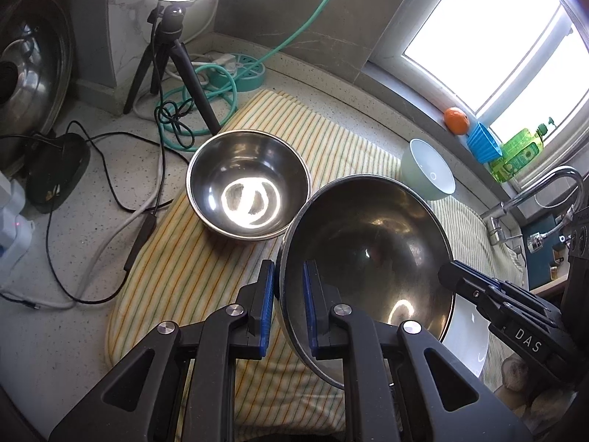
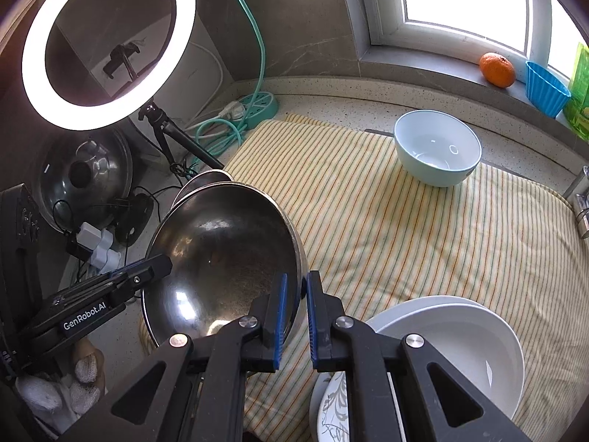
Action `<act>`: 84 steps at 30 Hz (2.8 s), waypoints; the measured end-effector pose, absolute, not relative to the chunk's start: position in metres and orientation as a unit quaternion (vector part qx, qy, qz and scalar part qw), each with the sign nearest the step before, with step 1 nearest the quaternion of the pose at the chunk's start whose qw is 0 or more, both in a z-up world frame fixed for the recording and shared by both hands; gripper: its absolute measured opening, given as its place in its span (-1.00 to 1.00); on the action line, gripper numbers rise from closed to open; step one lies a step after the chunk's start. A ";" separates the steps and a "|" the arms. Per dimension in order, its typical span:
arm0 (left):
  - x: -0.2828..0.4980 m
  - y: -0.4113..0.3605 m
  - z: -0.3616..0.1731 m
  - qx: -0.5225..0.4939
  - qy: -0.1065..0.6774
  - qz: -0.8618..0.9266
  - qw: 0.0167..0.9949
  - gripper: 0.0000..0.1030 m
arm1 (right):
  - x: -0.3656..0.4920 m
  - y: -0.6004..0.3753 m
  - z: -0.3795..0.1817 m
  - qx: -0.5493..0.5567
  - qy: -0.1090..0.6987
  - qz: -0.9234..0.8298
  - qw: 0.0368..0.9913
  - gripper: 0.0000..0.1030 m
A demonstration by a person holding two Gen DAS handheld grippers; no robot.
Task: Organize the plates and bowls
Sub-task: 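Lift the large steel bowl off the cloth with both tools, then carry the large steel bowl with both tools over the red-bottomed steel bowl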
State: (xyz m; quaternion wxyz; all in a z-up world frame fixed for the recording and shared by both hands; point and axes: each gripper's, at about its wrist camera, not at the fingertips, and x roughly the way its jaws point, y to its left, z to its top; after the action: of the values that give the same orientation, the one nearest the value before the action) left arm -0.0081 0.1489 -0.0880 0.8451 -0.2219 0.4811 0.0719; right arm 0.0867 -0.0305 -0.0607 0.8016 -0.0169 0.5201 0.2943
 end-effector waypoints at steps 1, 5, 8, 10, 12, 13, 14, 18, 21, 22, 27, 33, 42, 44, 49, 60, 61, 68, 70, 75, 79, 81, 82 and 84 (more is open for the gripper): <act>-0.010 0.149 -0.090 -0.221 0.484 0.071 0.844 -0.76 | 0.085 -0.031 -0.063 -0.017 0.522 0.294 0.800 -0.81; -0.017 0.148 -0.099 -0.224 0.496 0.072 0.836 -0.76 | 0.076 -0.031 -0.071 -0.018 0.529 0.292 0.796 -0.81; -0.021 0.150 -0.104 -0.227 0.503 0.076 0.831 -0.76 | 0.071 -0.030 -0.079 -0.020 0.537 0.290 0.792 -0.81; -0.024 0.151 -0.109 -0.229 0.507 0.077 0.827 -0.76 | 0.069 -0.030 -0.084 -0.021 0.542 0.290 0.788 -0.81; -0.026 0.152 -0.112 -0.229 0.511 0.079 0.825 -0.76 | 0.066 -0.029 -0.088 -0.022 0.547 0.290 0.785 -0.81; -0.027 0.153 -0.113 -0.228 0.512 0.081 0.824 -0.76 | 0.064 -0.028 -0.090 -0.022 0.549 0.290 0.784 -0.81; -0.027 0.153 -0.113 -0.227 0.513 0.082 0.824 -0.76 | 0.063 -0.028 -0.091 -0.023 0.550 0.290 0.782 -0.81; -0.030 0.155 -0.117 -0.226 0.516 0.085 0.822 -0.76 | 0.057 -0.026 -0.096 -0.023 0.556 0.292 0.778 -0.81; -0.031 0.156 -0.119 -0.224 0.517 0.086 0.821 -0.76 | 0.054 -0.025 -0.098 -0.025 0.558 0.294 0.776 -0.81; -0.031 0.157 -0.120 -0.224 0.517 0.085 0.822 -0.77 | 0.053 -0.025 -0.097 -0.026 0.558 0.294 0.776 -0.81; -0.030 0.157 -0.120 -0.223 0.516 0.085 0.823 -0.77 | 0.050 -0.026 -0.097 -0.026 0.560 0.294 0.774 -0.81; -0.026 0.159 -0.120 -0.223 0.510 0.086 0.826 -0.77 | 0.044 -0.026 -0.099 -0.029 0.563 0.295 0.772 -0.81; -0.025 0.159 -0.121 -0.221 0.507 0.082 0.829 -0.77 | 0.043 -0.028 -0.100 -0.029 0.563 0.296 0.771 -0.81; -0.025 0.160 -0.122 -0.226 0.508 0.080 0.827 -0.77 | 0.044 -0.028 -0.100 -0.027 0.563 0.297 0.770 -0.81; -0.027 0.162 -0.123 -0.230 0.508 0.080 0.826 -0.77 | 0.046 -0.029 -0.101 -0.021 0.568 0.299 0.767 -0.80; -0.032 0.166 -0.111 -0.230 0.494 0.087 0.834 -0.77 | 0.054 -0.034 -0.086 -0.001 0.548 0.303 0.780 -0.79; -0.033 0.166 -0.109 -0.231 0.492 0.086 0.835 -0.77 | 0.055 -0.034 -0.084 0.000 0.547 0.304 0.780 -0.79; -0.036 0.169 -0.097 -0.237 0.475 0.086 0.843 -0.77 | 0.064 -0.028 -0.074 0.003 0.539 0.315 0.781 -0.79; -0.036 0.170 -0.094 -0.239 0.471 0.086 0.845 -0.77 | 0.066 -0.026 -0.070 0.002 0.535 0.317 0.783 -0.79; -0.037 0.180 -0.091 -0.249 0.462 0.092 0.846 -0.77 | 0.071 -0.016 -0.064 -0.010 0.526 0.323 0.786 -0.79; -0.039 0.189 -0.093 -0.263 0.458 0.101 0.843 -0.77 | 0.077 -0.010 -0.061 -0.014 0.523 0.325 0.788 -0.76; -0.040 0.195 -0.094 -0.271 0.457 0.106 0.841 -0.77 | 0.079 -0.008 -0.061 -0.013 0.522 0.327 0.788 -0.73; -0.041 0.198 -0.095 -0.275 0.456 0.109 0.839 -0.77 | 0.081 -0.007 -0.060 -0.013 0.522 0.328 0.787 -0.72; -0.042 0.204 -0.096 -0.284 0.455 0.114 0.836 -0.77 | 0.083 -0.004 -0.059 -0.016 0.519 0.329 0.789 -0.72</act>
State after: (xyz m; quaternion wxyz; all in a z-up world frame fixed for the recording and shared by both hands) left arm -0.0420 0.2038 -0.0963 0.8364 -0.2837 0.4550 0.1136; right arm 0.0830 -0.0045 -0.0588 0.7888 -0.0155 0.5191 0.3288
